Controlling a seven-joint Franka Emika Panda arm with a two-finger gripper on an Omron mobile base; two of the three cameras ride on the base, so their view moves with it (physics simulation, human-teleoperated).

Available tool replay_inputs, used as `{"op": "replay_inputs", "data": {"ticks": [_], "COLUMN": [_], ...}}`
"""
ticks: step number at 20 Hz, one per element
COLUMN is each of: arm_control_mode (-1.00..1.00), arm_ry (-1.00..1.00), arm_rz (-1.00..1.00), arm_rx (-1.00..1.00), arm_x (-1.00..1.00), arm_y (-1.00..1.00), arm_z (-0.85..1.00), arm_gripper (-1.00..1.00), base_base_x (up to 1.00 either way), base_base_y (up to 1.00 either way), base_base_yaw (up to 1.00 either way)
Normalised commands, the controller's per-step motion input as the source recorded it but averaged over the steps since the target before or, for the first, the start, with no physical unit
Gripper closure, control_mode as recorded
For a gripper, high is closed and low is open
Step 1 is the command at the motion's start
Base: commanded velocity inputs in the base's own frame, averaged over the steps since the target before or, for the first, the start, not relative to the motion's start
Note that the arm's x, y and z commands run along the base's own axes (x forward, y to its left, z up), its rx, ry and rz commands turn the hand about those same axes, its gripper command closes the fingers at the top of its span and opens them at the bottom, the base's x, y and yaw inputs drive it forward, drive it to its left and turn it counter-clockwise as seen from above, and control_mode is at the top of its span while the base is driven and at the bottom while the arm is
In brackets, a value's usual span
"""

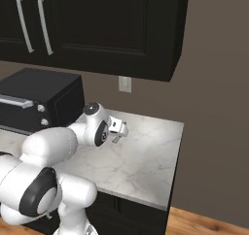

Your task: Organize the utensils by type. Pick up the wooden spoons from the counter and place them in the open cabinet. Then pick up the metallic utensils from the counter and place them in the open drawer.

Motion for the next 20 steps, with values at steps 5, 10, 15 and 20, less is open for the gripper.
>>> {"op": "replay_inputs", "data": {"ticks": [5,10,15,20], "arm_control_mode": [-1.00,-1.00,-1.00,-1.00], "arm_ry": [0.01,0.01,0.03,0.11], "arm_rz": [-0.01,0.00,0.00,0.00], "arm_rx": [0.02,0.04,0.05,0.05], "arm_x": [0.18,0.20,0.19,0.24], "arm_y": [0.00,0.00,0.00,0.00], "arm_z": [-0.33,-0.24,-0.07,-0.03], "arm_gripper": [-1.00,-1.00,-1.00,-1.00], "base_base_x": [0.00,0.00,0.00,0.00], "base_base_y": [0.00,0.00,0.00,0.00], "base_base_yaw": [0.00,0.00,0.00,0.00]}}
